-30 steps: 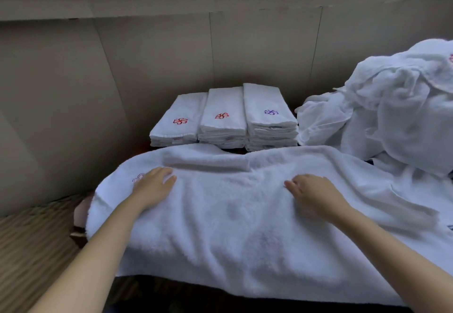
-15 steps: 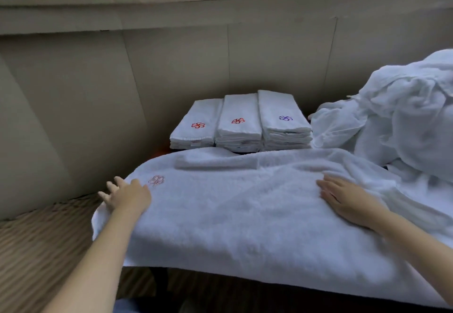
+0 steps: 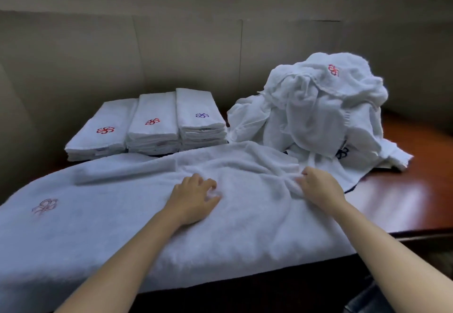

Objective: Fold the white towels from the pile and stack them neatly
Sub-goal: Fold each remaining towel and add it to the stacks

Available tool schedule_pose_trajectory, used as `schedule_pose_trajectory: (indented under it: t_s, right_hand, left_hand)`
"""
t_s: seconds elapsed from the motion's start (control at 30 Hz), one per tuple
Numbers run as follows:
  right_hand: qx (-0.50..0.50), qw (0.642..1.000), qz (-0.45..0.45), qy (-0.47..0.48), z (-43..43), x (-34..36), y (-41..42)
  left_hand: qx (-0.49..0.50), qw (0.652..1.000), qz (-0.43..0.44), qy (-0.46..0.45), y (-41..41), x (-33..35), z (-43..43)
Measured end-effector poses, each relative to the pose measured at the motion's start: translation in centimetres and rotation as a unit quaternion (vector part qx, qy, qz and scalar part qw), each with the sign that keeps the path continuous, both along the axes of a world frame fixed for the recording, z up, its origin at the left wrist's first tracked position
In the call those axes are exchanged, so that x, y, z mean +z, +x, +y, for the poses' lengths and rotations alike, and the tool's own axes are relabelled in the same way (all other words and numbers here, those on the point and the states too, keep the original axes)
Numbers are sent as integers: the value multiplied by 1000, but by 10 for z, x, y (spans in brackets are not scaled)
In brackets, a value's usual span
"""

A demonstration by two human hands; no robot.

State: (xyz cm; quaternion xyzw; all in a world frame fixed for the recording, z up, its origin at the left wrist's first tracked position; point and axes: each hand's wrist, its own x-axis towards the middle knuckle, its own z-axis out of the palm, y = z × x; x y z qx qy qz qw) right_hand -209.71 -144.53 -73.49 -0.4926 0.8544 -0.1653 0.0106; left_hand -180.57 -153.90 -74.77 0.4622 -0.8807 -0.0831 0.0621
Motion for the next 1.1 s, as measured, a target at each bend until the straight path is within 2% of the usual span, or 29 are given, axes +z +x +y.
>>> schedule_pose_trajectory:
  t_s: [0.1, 0.2, 0.27, 0.37, 0.43, 0.5, 0.57, 0.63, 0.73, 0.83, 0.9, 0.97, 1.1]
  right_hand:
    - [-75, 995, 48, -50, 6, 5, -20]
    - [-157, 983, 98, 3, 8, 10, -34]
    - [-166, 975, 144, 12, 2, 11, -30]
    - [-59, 974, 211, -50, -21, 17, -3]
    - [61, 972, 217, -69, -43, 21, 23]
    - [157, 965, 204, -51, -68, 21, 49]
    - [195, 962, 193, -11, -91, 19, 65]
    - [197, 961, 190, 28, -112, 13, 69]
    - [205, 956, 189, 90, -137, 6, 61]
    - [227, 952, 163, 126, -152, 8, 50]
    - [232, 942, 175, 168, -159, 13, 44]
    - [227, 931, 187, 217, -163, 19, 40]
    - [193, 931, 172, 258, -163, 31, 35]
  left_hand:
    - [-42, 998, 17, 36, -8, 11, 1]
    - [-83, 990, 56, 96, -9, 17, 10]
    - [-94, 985, 79, 119, -5, 21, 17]
    - [-86, 973, 126, 174, 6, 28, 19]
    - [-46, 954, 210, 210, 17, 35, 11]
    - [30, 947, 267, 178, 33, 38, -10]
    - [114, 958, 248, 88, 55, 40, -40]
    - [185, 956, 224, 40, 82, 38, -70]
    - [242, 958, 152, 27, 121, 32, -109]
    - [263, 964, 37, 33, 144, 29, -134]
    - [247, 966, -40, 60, 150, 33, -143]
    - [225, 963, -76, 128, 151, 42, -147]
    - [228, 926, -112, 280, 156, 65, -147]
